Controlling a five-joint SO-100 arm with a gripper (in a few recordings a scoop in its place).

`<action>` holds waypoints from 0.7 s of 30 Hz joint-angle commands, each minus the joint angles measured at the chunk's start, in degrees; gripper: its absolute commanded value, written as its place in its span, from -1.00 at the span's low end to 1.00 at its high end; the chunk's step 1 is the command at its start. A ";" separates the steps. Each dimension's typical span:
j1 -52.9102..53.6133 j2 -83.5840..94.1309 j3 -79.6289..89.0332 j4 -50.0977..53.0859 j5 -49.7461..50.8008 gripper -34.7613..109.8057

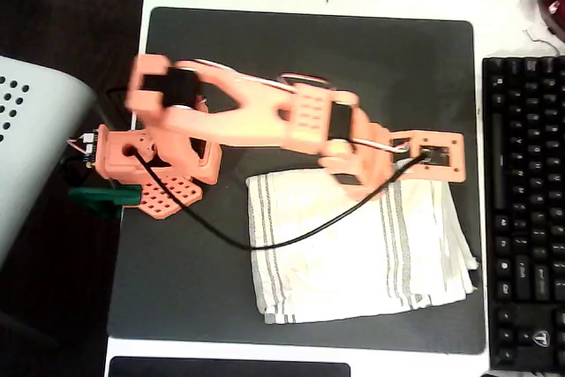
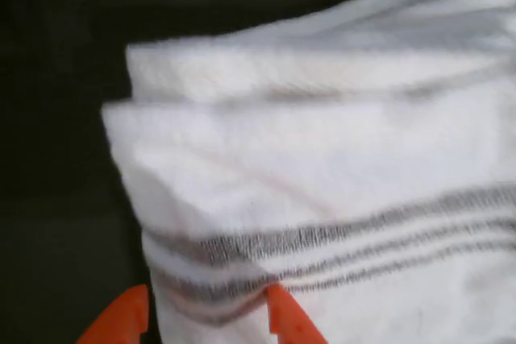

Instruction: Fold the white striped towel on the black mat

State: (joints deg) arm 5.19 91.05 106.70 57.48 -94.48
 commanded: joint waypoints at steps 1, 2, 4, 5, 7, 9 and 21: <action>-0.62 -6.50 -8.44 1.76 0.70 -0.23; -0.97 -8.53 -10.20 2.02 1.05 -0.23; -1.76 -12.39 -13.36 2.37 2.11 -0.24; -2.20 -14.24 -14.85 2.55 2.72 -0.24; -2.81 -17.67 -17.05 2.20 3.34 -0.25; -3.25 -20.65 -18.81 0.62 4.22 -0.26; -5.10 -18.28 -17.14 -0.44 1.76 -0.26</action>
State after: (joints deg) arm 0.79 70.58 89.12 57.74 -91.32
